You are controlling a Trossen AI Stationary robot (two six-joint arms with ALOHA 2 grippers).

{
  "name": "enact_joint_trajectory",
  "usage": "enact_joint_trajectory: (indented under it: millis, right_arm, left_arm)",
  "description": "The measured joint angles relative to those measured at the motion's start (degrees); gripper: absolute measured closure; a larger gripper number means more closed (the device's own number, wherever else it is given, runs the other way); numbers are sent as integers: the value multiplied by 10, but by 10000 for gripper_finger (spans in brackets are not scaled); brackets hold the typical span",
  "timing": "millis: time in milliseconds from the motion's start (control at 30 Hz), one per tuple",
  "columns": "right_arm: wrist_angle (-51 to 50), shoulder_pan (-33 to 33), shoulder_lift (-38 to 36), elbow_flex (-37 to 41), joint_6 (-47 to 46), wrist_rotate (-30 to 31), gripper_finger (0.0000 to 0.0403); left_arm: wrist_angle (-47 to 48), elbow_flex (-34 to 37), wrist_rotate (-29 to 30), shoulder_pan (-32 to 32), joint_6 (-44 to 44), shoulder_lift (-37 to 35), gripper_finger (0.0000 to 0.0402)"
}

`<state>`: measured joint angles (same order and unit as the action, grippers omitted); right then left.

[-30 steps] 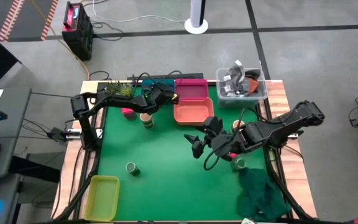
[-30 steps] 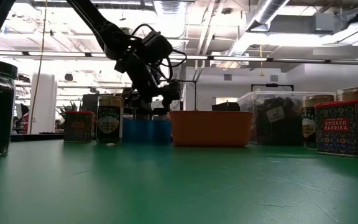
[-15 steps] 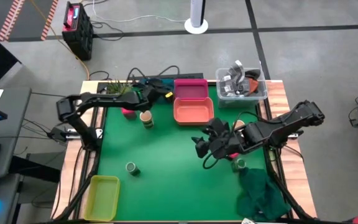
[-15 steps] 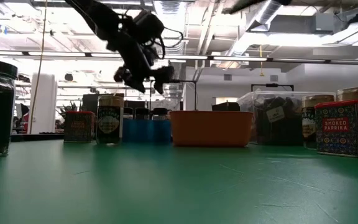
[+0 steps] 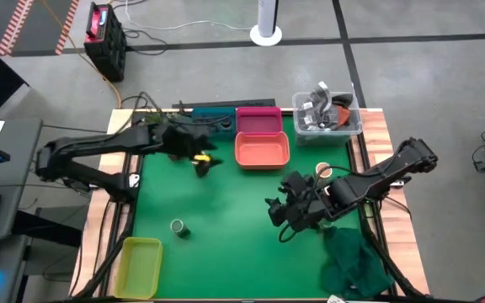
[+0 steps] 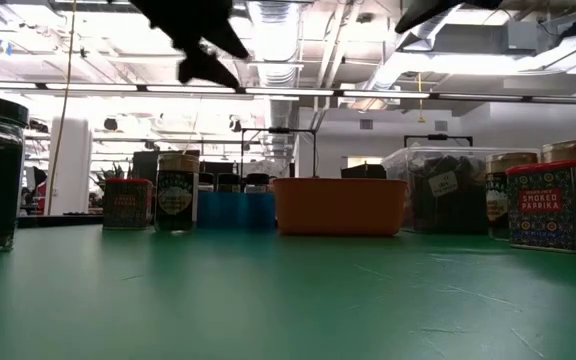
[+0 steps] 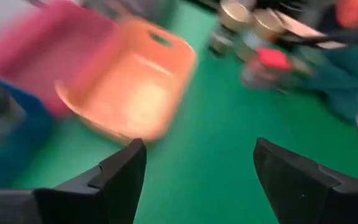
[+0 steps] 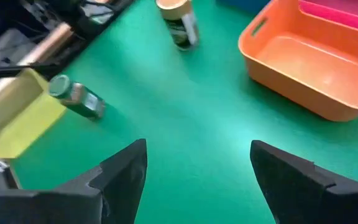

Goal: Sort spices by type
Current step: Put the top left gold seasoning bottle into the pink bin

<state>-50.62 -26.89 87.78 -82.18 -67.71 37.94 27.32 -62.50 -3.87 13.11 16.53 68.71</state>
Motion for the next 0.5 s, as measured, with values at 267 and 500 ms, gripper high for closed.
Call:
enact_joint_trajectory:
  millis: [267,500]
  right_arm:
    - [38,-9,45,0,2,-24,92]
    - [106,-4,57,0,20,-44,92]
  left_arm:
    - [206,0,59,-117,18,-77,131]
    - [297,0,133,-157,25,-62,111]
